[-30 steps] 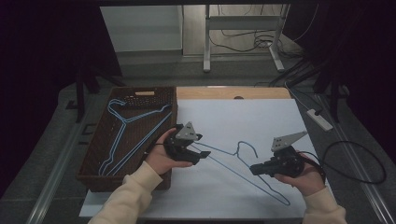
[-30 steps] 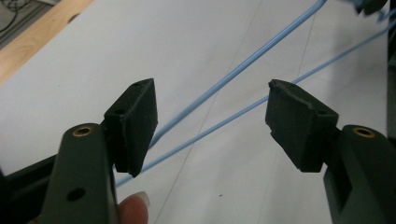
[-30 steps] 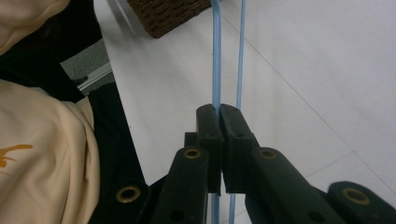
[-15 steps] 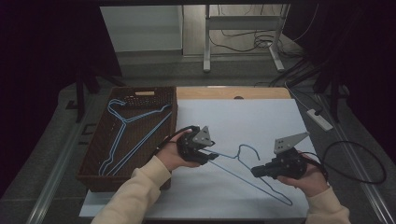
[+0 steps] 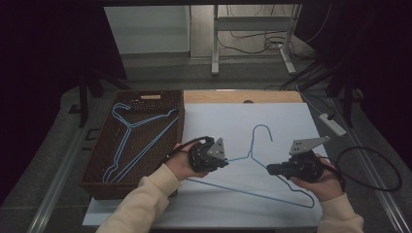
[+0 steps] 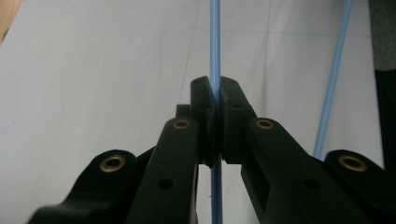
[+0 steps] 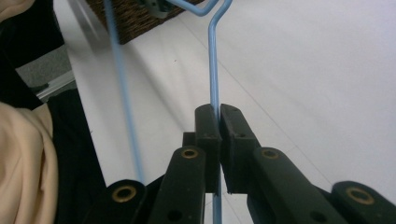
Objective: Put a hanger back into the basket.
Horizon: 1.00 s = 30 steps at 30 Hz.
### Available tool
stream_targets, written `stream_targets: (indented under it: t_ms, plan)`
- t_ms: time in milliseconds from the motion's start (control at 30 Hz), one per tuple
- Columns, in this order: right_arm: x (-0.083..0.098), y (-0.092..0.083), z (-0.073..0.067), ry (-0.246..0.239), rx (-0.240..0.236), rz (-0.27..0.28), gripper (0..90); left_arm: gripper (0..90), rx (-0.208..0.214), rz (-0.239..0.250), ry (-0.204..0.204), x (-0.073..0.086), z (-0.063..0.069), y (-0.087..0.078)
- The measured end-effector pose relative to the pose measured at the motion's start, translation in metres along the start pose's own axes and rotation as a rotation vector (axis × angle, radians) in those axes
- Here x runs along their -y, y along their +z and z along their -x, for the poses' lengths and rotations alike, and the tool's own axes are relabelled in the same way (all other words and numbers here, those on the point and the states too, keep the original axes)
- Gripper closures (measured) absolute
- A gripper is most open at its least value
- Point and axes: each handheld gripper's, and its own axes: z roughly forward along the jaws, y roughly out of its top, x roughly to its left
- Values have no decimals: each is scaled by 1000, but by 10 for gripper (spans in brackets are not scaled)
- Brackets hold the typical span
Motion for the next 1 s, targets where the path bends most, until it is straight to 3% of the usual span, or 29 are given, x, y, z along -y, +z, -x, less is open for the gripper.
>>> stream_targets:
  t_ms: [267,567,800,1000]
  plan:
    - [-1,-1,0,2,68,82,773,864,8,37,-59,2,5,-13]
    - [1,-5,2,42,127,187,497,864,-6,84,-143,8,6,-25]
    - [3,-17,4,67,227,305,416,861,-34,135,-205,14,8,-40]
    - [5,-30,5,80,327,382,384,862,-46,148,-245,16,8,-40]
